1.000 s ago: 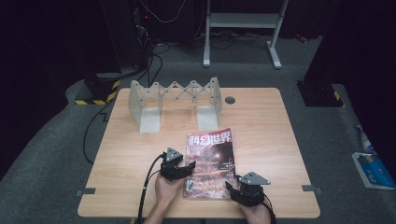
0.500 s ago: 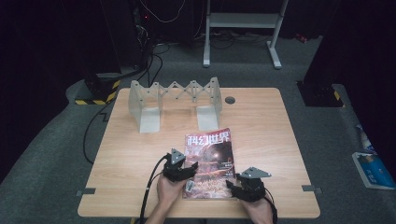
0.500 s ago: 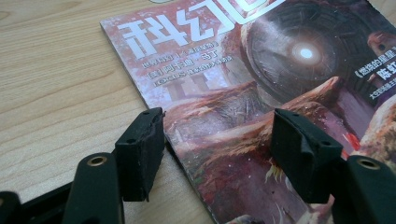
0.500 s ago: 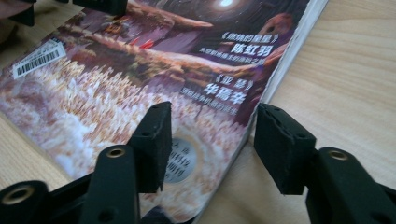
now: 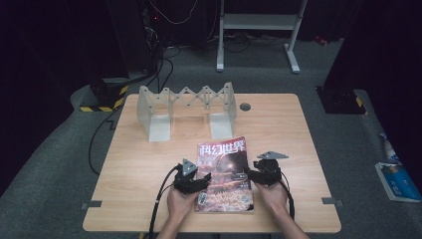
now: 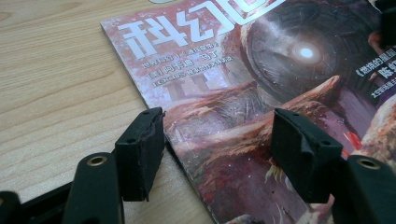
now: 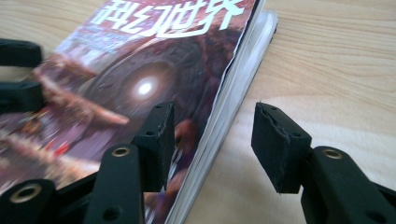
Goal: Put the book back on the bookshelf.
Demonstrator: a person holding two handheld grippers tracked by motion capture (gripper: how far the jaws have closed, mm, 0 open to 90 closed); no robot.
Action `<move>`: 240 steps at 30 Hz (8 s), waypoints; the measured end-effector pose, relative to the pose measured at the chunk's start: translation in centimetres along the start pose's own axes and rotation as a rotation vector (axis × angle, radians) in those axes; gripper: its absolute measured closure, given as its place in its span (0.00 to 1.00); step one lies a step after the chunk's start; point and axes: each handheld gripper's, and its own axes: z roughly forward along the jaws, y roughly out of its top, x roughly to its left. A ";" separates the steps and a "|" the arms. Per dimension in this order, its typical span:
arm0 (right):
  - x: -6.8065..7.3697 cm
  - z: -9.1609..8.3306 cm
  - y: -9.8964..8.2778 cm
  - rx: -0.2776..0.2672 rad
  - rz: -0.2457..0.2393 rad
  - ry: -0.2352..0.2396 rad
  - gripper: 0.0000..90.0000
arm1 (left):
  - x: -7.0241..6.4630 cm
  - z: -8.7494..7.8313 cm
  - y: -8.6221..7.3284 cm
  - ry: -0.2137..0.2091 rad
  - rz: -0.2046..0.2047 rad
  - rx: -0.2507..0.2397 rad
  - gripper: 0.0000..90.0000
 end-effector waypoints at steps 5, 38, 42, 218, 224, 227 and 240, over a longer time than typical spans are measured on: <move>-0.3 1.3 1.2 0.013 0.022 0.003 0.49 | 0.0 0.0 0.0 0.000 0.000 -0.001 0.39; -0.3 1.2 1.2 0.020 0.011 0.093 0.67 | -0.2 0.1 -0.1 0.015 0.003 -0.010 0.39; 0.3 1.0 1.5 0.015 -0.019 0.119 0.68 | -0.2 0.1 -0.1 0.015 0.003 -0.010 0.39; 0.6 1.8 -1.2 0.004 -0.215 0.070 1.00 | -0.2 2.0 3.6 -0.230 -0.093 0.197 0.64; 0.7 1.6 -1.4 -0.001 -0.212 0.074 0.99 | 0.2 1.6 3.8 -0.242 -0.136 0.190 0.79; 0.5 1.3 -1.7 -0.011 -0.196 0.070 0.92 | 0.2 1.2 4.0 -0.261 -0.141 0.175 0.83; -2.4 -0.8 -3.5 -0.085 -0.113 -0.068 0.63 | 0.1 -0.1 4.5 -0.290 -0.148 0.122 0.88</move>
